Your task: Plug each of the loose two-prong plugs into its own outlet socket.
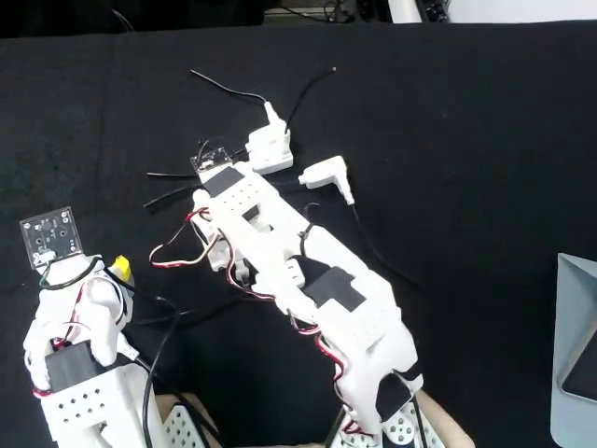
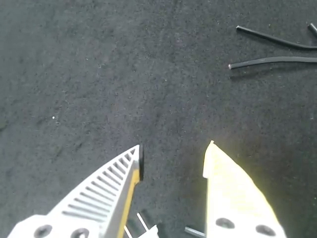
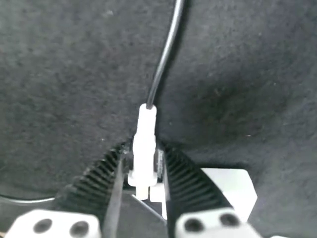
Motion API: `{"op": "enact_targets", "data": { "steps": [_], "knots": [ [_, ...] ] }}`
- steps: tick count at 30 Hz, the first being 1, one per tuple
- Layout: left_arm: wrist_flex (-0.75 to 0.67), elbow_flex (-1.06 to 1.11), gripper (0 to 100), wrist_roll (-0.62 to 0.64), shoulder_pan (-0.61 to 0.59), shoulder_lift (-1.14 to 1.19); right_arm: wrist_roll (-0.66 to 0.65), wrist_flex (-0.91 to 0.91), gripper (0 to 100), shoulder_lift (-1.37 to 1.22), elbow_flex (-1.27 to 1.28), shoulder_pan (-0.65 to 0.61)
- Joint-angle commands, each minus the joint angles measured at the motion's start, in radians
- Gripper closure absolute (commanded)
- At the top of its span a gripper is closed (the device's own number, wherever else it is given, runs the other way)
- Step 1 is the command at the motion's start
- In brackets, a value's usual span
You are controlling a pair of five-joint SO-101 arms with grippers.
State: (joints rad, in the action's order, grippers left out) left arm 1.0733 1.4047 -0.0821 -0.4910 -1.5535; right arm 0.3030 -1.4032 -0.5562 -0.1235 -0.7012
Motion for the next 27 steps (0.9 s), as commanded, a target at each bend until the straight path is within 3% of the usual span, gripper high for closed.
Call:
{"op": "enact_targets", "data": {
  "steps": [1, 9, 17, 21, 27],
  "knots": [
    [-0.026, -0.002, 79, 0.005, 0.001, -0.009, 0.002, -0.055, 98.8, 0.111, -0.024, 0.000],
    [-0.028, -0.002, 79, 0.005, 0.001, -0.009, 0.000, -0.138, 98.7, 0.461, 0.027, 0.021],
    [-0.038, -0.016, 79, 0.009, 0.005, -0.009, -0.143, -0.115, 98.7, 0.811, 0.262, 0.077],
    [-0.094, -0.042, 79, 0.012, 0.062, -0.002, -0.160, -0.003, 98.7, 1.001, 0.415, 0.087],
    [-0.103, -0.131, 79, 0.089, 0.194, -0.002, -0.299, 0.267, 98.7, 1.279, 0.710, 0.083]
  ]
}}
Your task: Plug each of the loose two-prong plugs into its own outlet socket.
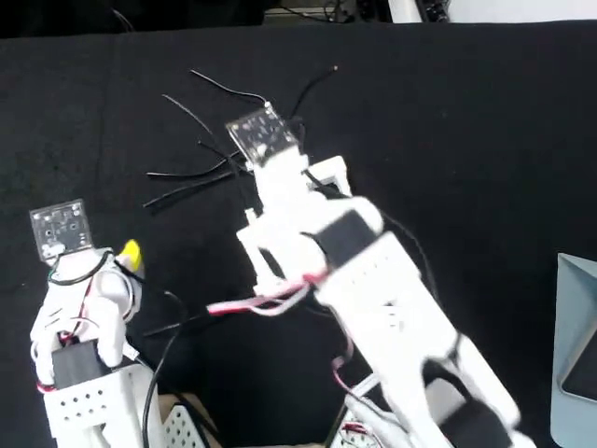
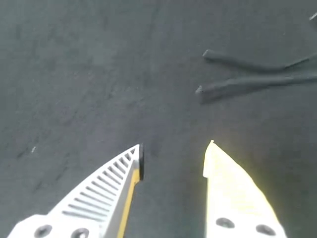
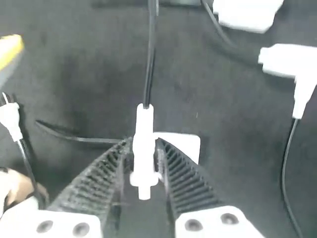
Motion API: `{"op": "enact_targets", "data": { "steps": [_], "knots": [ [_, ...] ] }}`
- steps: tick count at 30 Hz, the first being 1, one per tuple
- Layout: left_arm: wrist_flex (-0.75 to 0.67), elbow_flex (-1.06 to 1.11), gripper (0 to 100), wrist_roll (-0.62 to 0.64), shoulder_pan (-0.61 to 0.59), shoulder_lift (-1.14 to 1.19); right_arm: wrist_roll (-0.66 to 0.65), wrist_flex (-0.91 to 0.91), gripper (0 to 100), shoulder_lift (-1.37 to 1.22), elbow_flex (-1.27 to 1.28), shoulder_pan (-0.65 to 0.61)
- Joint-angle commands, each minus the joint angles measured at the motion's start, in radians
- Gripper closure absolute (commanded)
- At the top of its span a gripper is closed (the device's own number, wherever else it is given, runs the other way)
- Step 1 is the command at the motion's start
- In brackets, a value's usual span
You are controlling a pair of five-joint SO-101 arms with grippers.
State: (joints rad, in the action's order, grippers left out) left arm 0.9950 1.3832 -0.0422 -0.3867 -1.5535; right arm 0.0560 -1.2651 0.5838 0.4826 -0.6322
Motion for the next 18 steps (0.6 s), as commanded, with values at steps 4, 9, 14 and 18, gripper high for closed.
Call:
{"op": "enact_targets", "data": {
  "steps": [4, 9, 14, 18],
  "knots": [
    [-0.025, -0.177, 79, 0.064, 0.211, -0.002, -0.074, 0.298, 98.7, 0.285, 0.300, 0.012],
    [-0.026, -0.257, 79, 0.155, 0.363, -0.008, -0.075, 0.402, 98.7, 0.410, 0.458, -0.044],
    [-0.025, -0.303, 79, 0.155, 0.512, -0.008, -0.075, 0.402, 98.7, 0.490, 0.487, -0.117],
    [-0.018, -0.306, 79, 0.153, 0.599, -0.009, -0.075, 0.400, 98.7, 0.507, 0.489, -0.121]
  ]
}}
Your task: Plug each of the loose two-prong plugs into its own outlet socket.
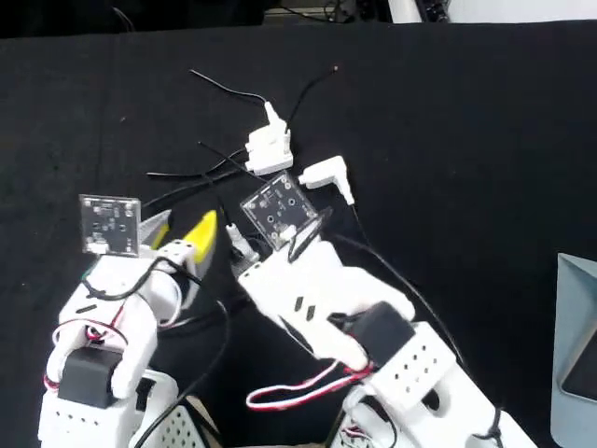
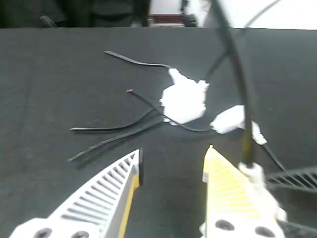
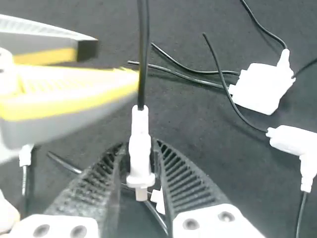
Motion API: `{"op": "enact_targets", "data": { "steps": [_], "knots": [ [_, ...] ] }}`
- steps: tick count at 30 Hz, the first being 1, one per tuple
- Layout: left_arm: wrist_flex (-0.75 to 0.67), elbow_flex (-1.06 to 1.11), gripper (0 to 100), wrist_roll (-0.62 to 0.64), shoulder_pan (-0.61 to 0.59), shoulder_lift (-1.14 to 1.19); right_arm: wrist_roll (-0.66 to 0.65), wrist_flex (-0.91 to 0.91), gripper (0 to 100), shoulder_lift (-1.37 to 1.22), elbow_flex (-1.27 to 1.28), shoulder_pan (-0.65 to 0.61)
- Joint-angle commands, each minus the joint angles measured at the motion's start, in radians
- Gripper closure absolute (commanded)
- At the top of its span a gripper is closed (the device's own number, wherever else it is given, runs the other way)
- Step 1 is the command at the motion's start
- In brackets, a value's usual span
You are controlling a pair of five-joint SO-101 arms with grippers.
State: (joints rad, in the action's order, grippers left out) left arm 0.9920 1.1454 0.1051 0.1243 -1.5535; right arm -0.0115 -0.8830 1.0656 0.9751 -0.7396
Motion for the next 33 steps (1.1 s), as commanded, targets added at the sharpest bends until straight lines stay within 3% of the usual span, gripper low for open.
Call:
{"op": "enact_targets", "data": {
  "steps": [1, 6, 13, 20, 24, 28, 33],
  "knots": [
    [-0.014, -0.068, 79, -0.002, 0.107, -0.009, -0.008, 0.018, 98.7, 0.025, -0.002, -0.014],
    [-0.014, -0.067, 79, -0.121, 0.186, -0.011, -0.008, 0.018, 98.7, 0.031, 0.035, -0.014],
    [-0.012, -0.061, 79, -0.167, 0.185, -0.011, -0.002, 0.017, 98.7, 0.031, 0.062, -0.009],
    [0.041, -0.064, 79, -0.161, -0.077, -0.011, 0.066, -0.044, 98.7, 0.025, 0.088, 0.147],
    [0.038, -0.030, 79, -0.109, -0.213, -0.011, 0.078, 0.026, 98.7, 0.025, 0.182, 0.196],
    [0.034, 0.044, 79, -0.037, -0.257, -0.011, 0.078, 0.184, 98.7, 0.025, 0.312, 0.247],
    [-0.028, 0.117, 79, -0.037, -0.262, -0.011, 0.072, 0.284, 98.7, 0.025, 0.412, 0.259]
  ]
}}
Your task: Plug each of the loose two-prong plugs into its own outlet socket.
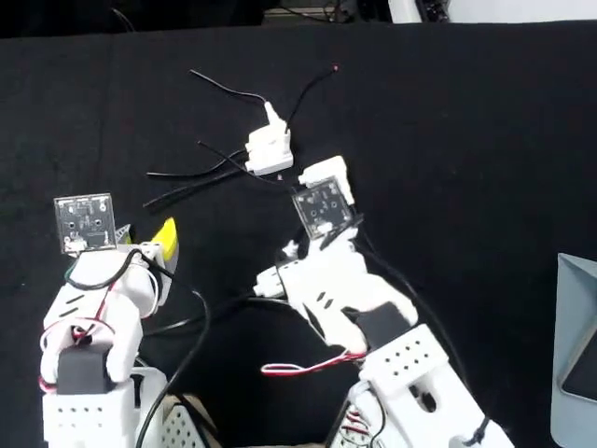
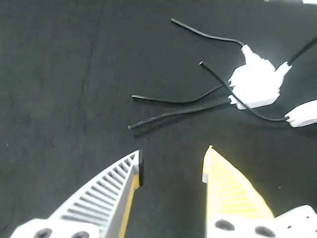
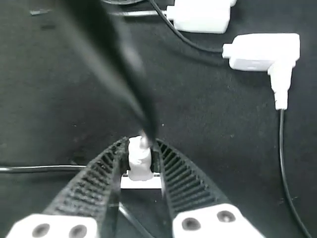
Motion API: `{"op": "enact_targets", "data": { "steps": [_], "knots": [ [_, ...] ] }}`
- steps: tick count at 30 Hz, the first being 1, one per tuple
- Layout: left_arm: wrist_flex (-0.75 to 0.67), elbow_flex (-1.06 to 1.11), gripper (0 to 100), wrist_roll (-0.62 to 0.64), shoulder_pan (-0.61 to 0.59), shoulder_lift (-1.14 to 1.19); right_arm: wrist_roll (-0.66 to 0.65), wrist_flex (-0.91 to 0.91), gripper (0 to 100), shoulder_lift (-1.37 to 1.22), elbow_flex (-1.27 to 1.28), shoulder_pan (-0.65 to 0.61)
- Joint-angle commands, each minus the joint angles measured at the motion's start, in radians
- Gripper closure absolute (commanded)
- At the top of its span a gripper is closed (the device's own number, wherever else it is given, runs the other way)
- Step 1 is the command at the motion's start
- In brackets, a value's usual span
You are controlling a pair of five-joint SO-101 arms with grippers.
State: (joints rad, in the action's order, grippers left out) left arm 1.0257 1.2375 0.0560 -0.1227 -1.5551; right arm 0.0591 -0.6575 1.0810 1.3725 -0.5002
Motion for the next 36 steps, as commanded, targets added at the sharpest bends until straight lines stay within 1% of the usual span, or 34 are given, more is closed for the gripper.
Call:
{"op": "enact_targets", "data": {
  "steps": [1, 6, 11, 21, 27, 33, 36],
  "knots": [
    [-0.077, 0.039, 79, 0.012, -0.015, -0.009, 0.000, 0.069, 98.7, 0.010, 0.024, 0.018],
    [-0.100, 0.061, 79, 0.012, -0.015, -0.009, -0.003, 0.103, 98.7, 0.008, 0.038, 0.023],
    [-0.097, 0.062, 79, 0.012, -0.015, -0.009, -0.048, 0.104, 98.7, 0.008, 0.045, 0.023],
    [-0.092, 0.073, 79, 0.012, -0.015, -0.009, -0.046, 0.104, 98.7, 0.007, 0.061, 0.023],
    [-0.095, 0.077, 79, 0.012, -0.016, -0.009, -0.048, 0.104, 98.7, 0.007, 0.082, 0.074],
    [-0.097, 0.077, 79, 0.012, -0.016, -0.009, -0.043, 0.104, 98.7, 0.007, 0.096, 0.071],
    [-0.097, 0.077, 79, 0.012, -0.016, -0.009, -0.041, 0.104, 98.7, 0.007, 0.108, 0.044]
  ]
}}
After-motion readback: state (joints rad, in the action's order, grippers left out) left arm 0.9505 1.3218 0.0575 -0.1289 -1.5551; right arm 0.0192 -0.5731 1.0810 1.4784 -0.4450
